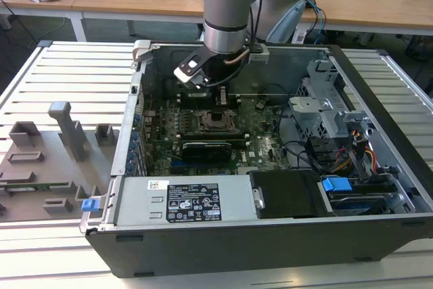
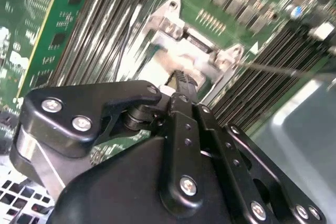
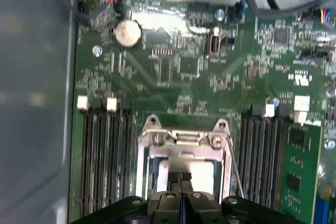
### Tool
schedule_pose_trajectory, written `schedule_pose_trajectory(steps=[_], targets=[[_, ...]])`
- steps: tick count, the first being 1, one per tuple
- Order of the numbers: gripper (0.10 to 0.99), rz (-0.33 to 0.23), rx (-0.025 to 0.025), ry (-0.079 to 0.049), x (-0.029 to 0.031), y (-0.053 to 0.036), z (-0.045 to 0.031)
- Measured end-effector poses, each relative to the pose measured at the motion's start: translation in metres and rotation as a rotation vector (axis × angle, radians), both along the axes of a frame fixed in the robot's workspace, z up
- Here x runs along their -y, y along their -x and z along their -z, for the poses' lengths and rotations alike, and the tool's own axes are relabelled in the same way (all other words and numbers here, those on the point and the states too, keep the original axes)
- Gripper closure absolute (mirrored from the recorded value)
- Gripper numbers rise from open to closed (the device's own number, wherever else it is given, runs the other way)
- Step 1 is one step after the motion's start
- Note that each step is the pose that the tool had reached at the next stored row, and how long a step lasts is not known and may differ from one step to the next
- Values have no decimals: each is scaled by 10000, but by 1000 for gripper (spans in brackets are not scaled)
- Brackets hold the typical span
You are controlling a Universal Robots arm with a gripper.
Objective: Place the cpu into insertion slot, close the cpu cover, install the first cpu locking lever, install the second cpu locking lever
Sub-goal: 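Close the cpu cover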
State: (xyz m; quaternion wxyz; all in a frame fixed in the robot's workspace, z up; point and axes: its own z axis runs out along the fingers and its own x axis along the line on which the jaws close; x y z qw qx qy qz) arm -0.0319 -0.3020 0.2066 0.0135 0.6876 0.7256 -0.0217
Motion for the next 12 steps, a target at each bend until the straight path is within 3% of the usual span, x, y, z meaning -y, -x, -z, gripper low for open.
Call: schedule_pose_trajectory(steps=[9,12], targets=[[980,0,1,-2,-1,-11,-320],[980,0,1,-2,-1,-11,-467]])
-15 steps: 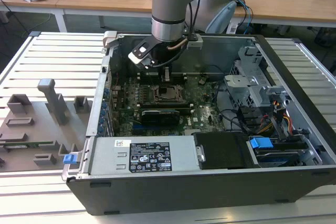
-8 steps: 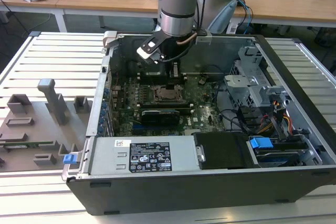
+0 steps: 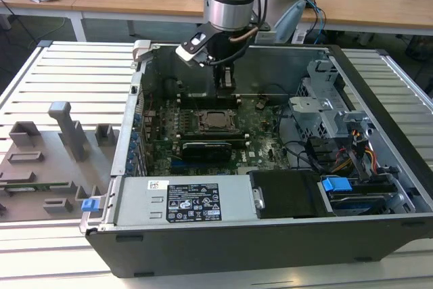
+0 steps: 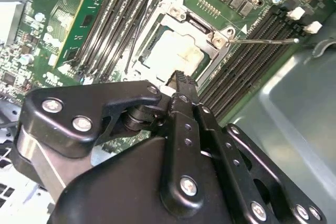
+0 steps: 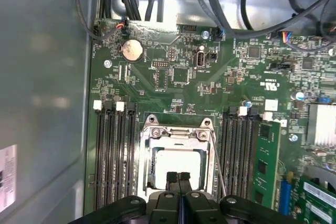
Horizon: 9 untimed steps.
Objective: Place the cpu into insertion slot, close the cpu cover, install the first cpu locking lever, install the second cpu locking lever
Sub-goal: 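Close the cpu cover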
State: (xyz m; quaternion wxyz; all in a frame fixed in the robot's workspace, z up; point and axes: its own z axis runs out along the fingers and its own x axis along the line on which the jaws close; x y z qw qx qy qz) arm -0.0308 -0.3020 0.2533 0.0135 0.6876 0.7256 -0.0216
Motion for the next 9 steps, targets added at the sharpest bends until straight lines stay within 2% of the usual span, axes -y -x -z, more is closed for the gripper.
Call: schedule_pose_trajectory(steps=[4,6,9], targets=[[980,0,-1,1,0,0,-110],[980,0,0,1,0,0,-212],[980,-1,1,-2,0,0,-230]])
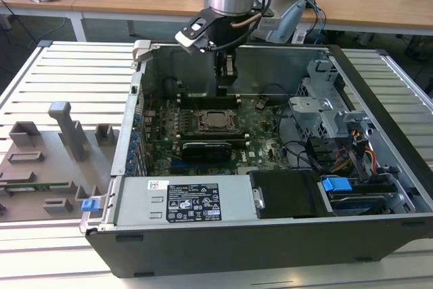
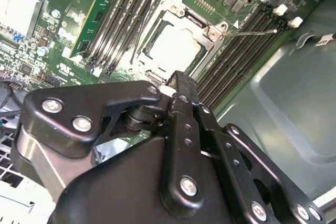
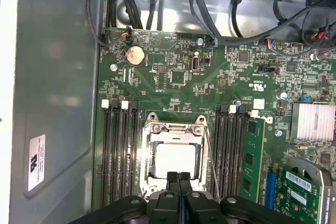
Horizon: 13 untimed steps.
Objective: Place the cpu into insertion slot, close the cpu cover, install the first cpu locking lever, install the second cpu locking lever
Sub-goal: 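Close the cpu cover, then install the first cpu locking lever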
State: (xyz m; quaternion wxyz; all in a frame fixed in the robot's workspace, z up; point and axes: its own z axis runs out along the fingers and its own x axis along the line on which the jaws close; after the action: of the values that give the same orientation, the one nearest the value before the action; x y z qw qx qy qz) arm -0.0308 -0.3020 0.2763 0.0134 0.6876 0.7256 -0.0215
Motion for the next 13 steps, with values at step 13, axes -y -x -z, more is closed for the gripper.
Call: schedule_pose_trajectory(steps=[13], targets=[[980,-16,-1,2,0,0,-3]])
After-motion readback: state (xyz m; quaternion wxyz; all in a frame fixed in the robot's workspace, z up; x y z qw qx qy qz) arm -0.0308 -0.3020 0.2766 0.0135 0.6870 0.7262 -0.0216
